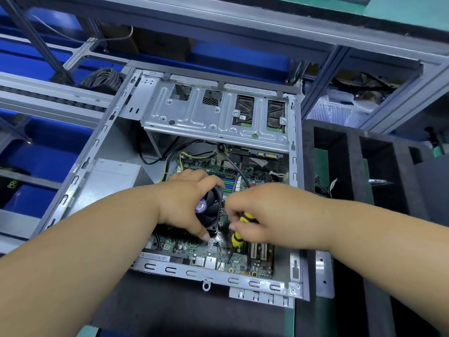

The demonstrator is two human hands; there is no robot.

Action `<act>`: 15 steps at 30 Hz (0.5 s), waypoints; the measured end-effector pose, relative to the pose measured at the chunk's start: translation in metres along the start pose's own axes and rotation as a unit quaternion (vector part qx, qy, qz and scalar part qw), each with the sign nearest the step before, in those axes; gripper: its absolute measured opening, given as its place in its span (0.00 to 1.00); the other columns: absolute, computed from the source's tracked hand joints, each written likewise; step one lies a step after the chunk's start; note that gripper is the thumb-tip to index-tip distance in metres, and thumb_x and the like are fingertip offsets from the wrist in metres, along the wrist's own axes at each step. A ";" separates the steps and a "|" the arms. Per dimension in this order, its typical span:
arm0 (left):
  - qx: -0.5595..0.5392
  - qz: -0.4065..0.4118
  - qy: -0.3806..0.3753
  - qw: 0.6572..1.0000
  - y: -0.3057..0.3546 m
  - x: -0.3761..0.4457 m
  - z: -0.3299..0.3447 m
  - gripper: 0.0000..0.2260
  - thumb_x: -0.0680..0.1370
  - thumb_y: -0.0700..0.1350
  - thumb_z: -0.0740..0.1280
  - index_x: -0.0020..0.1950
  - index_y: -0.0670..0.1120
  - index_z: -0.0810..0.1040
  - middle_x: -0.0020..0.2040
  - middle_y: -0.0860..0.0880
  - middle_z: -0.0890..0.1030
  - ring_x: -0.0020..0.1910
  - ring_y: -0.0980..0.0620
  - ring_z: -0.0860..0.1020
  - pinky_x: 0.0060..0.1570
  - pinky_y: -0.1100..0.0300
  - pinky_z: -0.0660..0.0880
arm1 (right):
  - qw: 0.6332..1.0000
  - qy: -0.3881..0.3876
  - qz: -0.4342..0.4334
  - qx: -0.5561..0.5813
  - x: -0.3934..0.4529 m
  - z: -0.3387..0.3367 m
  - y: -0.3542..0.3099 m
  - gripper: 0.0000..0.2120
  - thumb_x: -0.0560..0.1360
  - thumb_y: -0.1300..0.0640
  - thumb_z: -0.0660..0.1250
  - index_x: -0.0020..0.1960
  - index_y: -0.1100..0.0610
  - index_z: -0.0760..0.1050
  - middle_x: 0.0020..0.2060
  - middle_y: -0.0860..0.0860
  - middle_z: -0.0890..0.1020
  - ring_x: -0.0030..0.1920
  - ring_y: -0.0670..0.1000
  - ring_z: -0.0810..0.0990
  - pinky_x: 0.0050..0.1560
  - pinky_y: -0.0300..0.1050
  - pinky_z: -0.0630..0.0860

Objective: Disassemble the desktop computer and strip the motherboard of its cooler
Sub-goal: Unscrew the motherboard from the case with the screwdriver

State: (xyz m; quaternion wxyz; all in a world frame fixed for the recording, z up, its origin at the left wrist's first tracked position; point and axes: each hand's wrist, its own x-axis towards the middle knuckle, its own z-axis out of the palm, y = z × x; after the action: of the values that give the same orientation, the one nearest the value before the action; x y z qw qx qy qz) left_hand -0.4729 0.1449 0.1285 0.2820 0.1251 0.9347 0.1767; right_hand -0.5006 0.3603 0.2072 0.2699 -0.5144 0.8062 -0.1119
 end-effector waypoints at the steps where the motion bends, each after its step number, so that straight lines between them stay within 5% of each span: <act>1: -0.005 0.004 0.006 1.000 0.002 -0.002 -0.001 0.48 0.58 0.65 0.78 0.71 0.63 0.55 0.68 0.55 0.61 0.70 0.51 0.58 0.72 0.50 0.58 | 1.000 0.023 0.005 0.005 -0.004 -0.008 0.000 0.05 0.78 0.45 0.60 0.46 0.45 0.68 0.39 0.47 0.77 0.40 0.49 0.73 0.43 0.48 0.72; 5: -0.086 0.056 0.075 0.992 0.014 -0.014 -0.013 0.42 0.63 0.57 0.79 0.72 0.64 0.61 0.69 0.60 0.63 0.71 0.56 0.61 0.72 0.51 0.59 | 0.985 0.157 0.034 0.067 -0.028 -0.046 0.003 0.06 0.75 0.45 0.62 0.44 0.46 0.73 0.34 0.47 0.77 0.36 0.47 0.74 0.38 0.47 0.71; 9: -0.261 0.095 0.095 0.956 0.028 -0.026 -0.026 0.23 0.68 0.45 0.76 0.58 0.62 0.77 0.55 0.59 0.79 0.55 0.58 0.78 0.61 0.55 0.74 | 0.953 0.279 0.055 0.107 -0.048 -0.069 0.009 0.06 0.76 0.48 0.63 0.41 0.47 0.73 0.31 0.40 0.76 0.31 0.42 0.72 0.31 0.33 0.66; 12: -0.358 0.093 0.084 0.925 0.042 -0.031 -0.032 0.17 0.69 0.45 0.77 0.55 0.57 0.81 0.46 0.53 0.82 0.42 0.57 0.79 0.45 0.61 0.78 | 0.936 0.321 0.066 0.128 -0.059 -0.074 0.010 0.06 0.76 0.47 0.63 0.41 0.47 0.73 0.29 0.43 0.74 0.28 0.43 0.69 0.30 0.32 0.66; 15: -0.396 0.088 0.109 0.908 0.053 -0.034 -0.036 0.12 0.68 0.52 0.76 0.50 0.54 0.83 0.42 0.53 0.81 0.40 0.56 0.78 0.39 0.65 0.76 | 0.926 0.345 0.066 0.135 -0.067 -0.073 0.009 0.06 0.76 0.46 0.63 0.43 0.47 0.73 0.31 0.46 0.74 0.29 0.44 0.67 0.31 0.35 0.65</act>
State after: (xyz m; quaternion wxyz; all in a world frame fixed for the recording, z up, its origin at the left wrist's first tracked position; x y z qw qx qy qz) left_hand -0.4590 0.1728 0.1941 0.1884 0.0648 0.7981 0.5686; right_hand -0.5263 0.4166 0.2852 0.0486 -0.3483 0.8590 -0.3721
